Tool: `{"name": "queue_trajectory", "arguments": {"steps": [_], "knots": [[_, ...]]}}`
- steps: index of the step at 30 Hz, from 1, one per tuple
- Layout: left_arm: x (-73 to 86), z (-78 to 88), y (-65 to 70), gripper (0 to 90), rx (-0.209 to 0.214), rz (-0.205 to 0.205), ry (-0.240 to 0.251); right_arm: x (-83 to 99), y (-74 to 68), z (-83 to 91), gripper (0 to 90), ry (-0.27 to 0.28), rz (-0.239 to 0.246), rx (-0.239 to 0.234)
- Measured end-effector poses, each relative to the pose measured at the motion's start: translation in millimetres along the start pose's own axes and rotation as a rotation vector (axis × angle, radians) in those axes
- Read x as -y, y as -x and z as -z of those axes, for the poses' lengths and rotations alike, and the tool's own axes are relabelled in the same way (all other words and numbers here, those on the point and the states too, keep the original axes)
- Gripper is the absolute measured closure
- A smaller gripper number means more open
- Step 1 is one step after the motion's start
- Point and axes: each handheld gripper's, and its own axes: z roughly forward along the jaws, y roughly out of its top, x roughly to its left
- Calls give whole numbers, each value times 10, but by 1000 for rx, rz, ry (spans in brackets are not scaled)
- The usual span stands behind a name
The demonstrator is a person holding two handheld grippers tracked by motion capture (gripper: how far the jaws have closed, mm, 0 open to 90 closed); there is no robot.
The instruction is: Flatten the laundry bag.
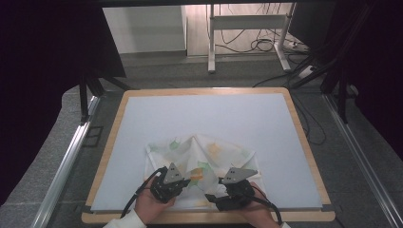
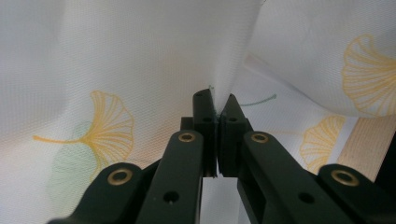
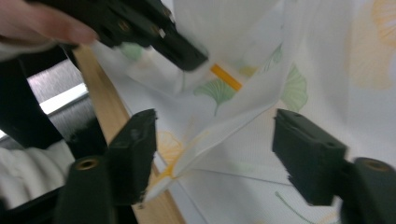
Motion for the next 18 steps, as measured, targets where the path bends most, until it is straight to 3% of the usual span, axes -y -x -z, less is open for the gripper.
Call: {"name": "queue_trajectory", "arguments": {"steps": [7,12,18], "knots": [[-1,33,-44,898,3,13,7,48,81,-17,695,-47,42,34],[10,75,-77,900,-1,23,14,62,117,29,857,-66,87,55],[39,137,-151,900,-9,41,20,73,254,156,884,-58,85,91]]}}
